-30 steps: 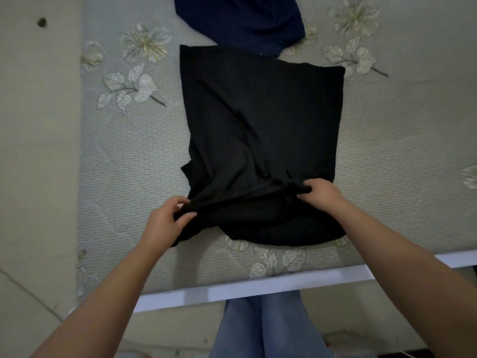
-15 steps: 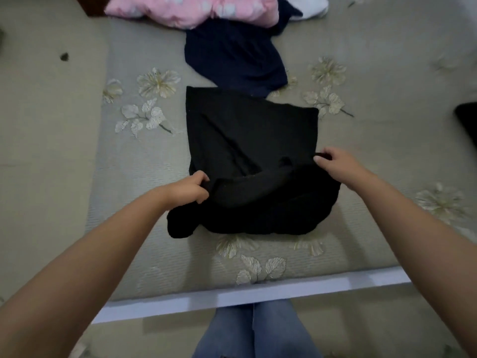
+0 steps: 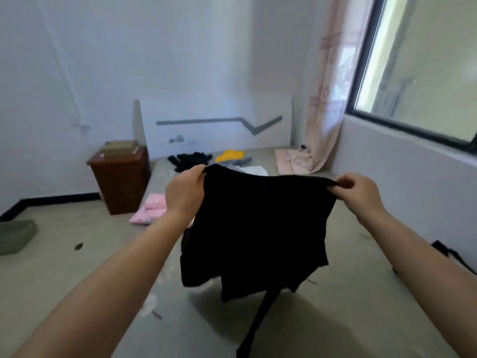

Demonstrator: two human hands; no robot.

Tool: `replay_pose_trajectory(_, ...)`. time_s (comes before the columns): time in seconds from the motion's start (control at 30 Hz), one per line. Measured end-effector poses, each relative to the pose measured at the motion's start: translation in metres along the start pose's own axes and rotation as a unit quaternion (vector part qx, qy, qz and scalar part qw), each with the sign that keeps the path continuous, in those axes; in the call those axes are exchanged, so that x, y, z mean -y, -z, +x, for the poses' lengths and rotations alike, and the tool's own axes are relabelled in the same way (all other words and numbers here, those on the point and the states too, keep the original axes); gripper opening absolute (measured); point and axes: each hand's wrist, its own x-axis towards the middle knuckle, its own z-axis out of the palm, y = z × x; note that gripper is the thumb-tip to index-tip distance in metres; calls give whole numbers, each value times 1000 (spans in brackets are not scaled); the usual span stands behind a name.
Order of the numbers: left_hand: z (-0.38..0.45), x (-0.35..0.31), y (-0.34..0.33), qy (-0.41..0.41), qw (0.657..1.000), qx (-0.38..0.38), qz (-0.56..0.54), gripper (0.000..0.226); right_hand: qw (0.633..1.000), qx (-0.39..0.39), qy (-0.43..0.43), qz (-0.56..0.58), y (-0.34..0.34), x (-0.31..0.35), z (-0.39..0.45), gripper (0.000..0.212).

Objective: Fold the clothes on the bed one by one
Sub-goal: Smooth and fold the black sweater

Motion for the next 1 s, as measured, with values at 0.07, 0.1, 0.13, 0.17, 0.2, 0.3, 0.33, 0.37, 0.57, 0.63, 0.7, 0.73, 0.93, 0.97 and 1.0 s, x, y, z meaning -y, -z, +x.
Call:
replay_pose_trajectory(0.07,32,-9,20,22,998,-56,24,26,998,-19,14,62,29,27,24,7)
replay_pose_trajectory(0.1,45,-14,29,32,996,-72,32,25,996,-13,21,81,41,40,35,10)
replay_pose_trajectory(0.13,56,-20,37,38,995,-80,37,25,995,0,27,93,53,55,44,11)
replay_pose_trajectory(0.17,67,-26,43,40,995,-86,38,25,993,18,28,111,64,69,52,12)
replay_pose_trajectory(0.2,77,-33,48,42,994,-94,33,25,990,38,17,132,73,82,59,8)
replay_pose_trajectory(0.3,102,-55,65,72,991,-110,3,29,988,33,-27,151,91,106,79,16)
replay_pose_trajectory(0.33,108,-61,70,67,991,-115,9,30,996,-3,-11,84,95,109,84,11)
replay_pose_trajectory(0.37,114,-67,74,41,991,-123,21,30,998,-58,18,6,97,111,86,8)
replay_pose_trajectory(0.57,124,-85,87,-114,955,-271,35,14,894,-397,194,-78,85,124,81,21)
replay_pose_trajectory(0.63,121,-86,86,-116,956,-267,35,12,894,-401,181,-77,78,128,75,32)
replay_pose_trajectory(0.7,110,-76,79,-79,977,-175,96,19,925,-326,134,-141,71,124,68,32)
replay_pose_trajectory(0.73,104,-68,75,-64,981,-142,115,22,930,-303,129,-165,70,122,65,30)
replay_pose_trajectory(0.93,88,-49,84,-102,967,-219,81,11,881,-392,208,-165,83,121,51,28)
replay_pose_trajectory(0.97,85,-52,84,-90,966,-234,63,12,878,-390,223,-165,83,123,47,29)
replay_pose_trajectory(1.0,79,-55,83,-68,967,-241,38,13,875,-382,242,-171,82,124,44,29)
